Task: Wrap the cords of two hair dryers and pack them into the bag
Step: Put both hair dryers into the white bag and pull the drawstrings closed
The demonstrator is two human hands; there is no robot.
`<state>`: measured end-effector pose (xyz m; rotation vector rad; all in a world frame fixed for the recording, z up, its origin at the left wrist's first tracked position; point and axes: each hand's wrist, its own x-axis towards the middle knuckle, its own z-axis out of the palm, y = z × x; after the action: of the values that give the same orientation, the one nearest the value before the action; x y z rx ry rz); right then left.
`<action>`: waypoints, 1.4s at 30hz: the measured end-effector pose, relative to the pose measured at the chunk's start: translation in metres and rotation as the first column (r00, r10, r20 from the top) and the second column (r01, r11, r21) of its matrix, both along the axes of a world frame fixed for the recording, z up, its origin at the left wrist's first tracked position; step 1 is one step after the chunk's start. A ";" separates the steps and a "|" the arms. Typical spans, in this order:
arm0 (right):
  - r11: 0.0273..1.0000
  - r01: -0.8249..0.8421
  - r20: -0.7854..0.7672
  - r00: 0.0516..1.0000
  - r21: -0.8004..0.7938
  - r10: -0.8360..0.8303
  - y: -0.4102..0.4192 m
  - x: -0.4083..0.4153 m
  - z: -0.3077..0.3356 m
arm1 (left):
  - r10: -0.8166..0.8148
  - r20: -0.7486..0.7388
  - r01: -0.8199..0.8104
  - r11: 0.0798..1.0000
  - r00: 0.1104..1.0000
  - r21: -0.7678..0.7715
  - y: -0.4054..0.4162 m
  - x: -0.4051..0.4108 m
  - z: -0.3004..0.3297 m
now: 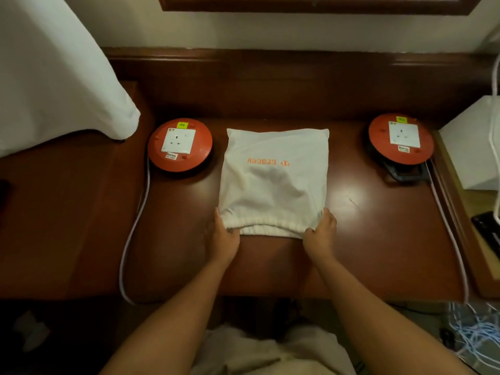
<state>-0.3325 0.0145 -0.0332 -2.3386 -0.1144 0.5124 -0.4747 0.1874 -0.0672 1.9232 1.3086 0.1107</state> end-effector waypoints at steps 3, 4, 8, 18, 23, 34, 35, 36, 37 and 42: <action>0.998 0.053 -0.043 0.998 -0.034 -0.055 -0.009 -0.010 0.001 | 0.106 -0.096 -0.114 0.990 0.990 -0.080 -0.006 -0.008 0.002; 0.996 0.071 -0.064 0.995 -0.057 -0.074 -0.011 -0.011 0.004 | 0.144 -0.103 -0.154 0.983 0.984 -0.102 -0.005 -0.007 0.006; 0.985 0.132 -0.104 0.984 -0.107 -0.143 -0.020 -0.010 0.005 | 0.173 -0.138 -0.187 0.979 0.975 -0.088 -0.003 -0.011 0.015; 0.969 0.229 -0.159 0.964 0.088 -0.214 -0.028 -0.030 0.003 | 0.171 -0.185 -0.205 0.961 0.968 -0.183 0.000 -0.013 0.026; 0.901 0.401 -0.269 0.897 0.165 -0.350 -0.034 -0.025 -0.009 | 0.089 -0.269 -0.142 0.972 0.959 -0.187 0.001 -0.016 0.020; 0.792 0.606 -0.094 0.795 0.075 -0.599 -0.043 -0.001 -0.020 | 0.172 -0.190 -0.189 0.979 0.967 -0.077 0.011 -0.020 0.021; 0.784 0.617 -0.089 0.786 0.071 -0.611 -0.041 -0.001 -0.018 | 0.169 -0.188 -0.185 0.980 0.968 -0.071 0.013 -0.019 0.022; 0.779 0.625 -0.084 0.780 0.055 -0.620 -0.041 -0.002 -0.014 | 0.168 -0.194 -0.184 0.981 0.966 -0.063 0.015 -0.020 0.024; 0.767 0.640 -0.079 0.767 0.040 -0.636 -0.043 0.000 -0.009 | 0.176 -0.196 -0.190 0.980 0.965 -0.055 0.019 -0.023 0.025; 0.725 0.689 -0.055 0.723 -0.026 -0.689 -0.061 0.011 0.001 | 0.240 -0.187 -0.248 0.968 0.953 -0.024 0.037 -0.046 0.017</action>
<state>-0.3215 -0.0463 -0.0324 -2.1506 0.7735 0.1955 -0.5203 0.2244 -0.0500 1.7570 1.6553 0.0264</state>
